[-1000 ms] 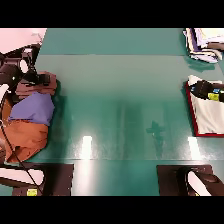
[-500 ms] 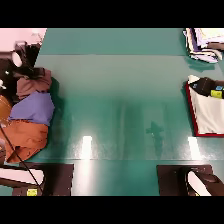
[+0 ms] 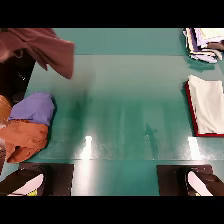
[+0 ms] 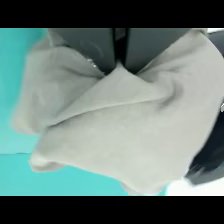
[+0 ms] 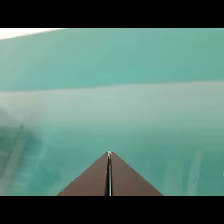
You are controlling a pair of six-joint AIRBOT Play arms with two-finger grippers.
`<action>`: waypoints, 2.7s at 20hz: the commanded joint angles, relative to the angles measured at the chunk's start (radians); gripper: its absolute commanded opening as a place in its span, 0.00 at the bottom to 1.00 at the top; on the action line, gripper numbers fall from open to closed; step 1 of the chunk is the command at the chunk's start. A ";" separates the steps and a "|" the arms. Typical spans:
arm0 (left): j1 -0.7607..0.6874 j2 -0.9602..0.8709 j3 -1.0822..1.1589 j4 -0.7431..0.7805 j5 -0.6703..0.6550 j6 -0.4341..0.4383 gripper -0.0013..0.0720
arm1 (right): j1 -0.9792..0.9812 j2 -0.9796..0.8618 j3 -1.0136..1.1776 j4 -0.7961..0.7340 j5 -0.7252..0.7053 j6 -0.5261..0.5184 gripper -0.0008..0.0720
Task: Fold the shirts.
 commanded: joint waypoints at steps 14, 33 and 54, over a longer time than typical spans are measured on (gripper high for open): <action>-0.529 -0.262 -0.275 -0.244 0.022 -0.030 0.85 | 0.000 -0.042 0.149 -0.004 0.179 -0.001 0.04; -0.116 -0.691 -0.325 -0.705 0.185 0.071 0.30 | 0.002 -0.028 0.000 0.007 0.291 0.047 0.04; -0.013 -0.476 -0.187 -0.467 0.050 0.100 0.06 | 0.601 -0.651 -0.513 0.601 -0.235 -0.205 0.70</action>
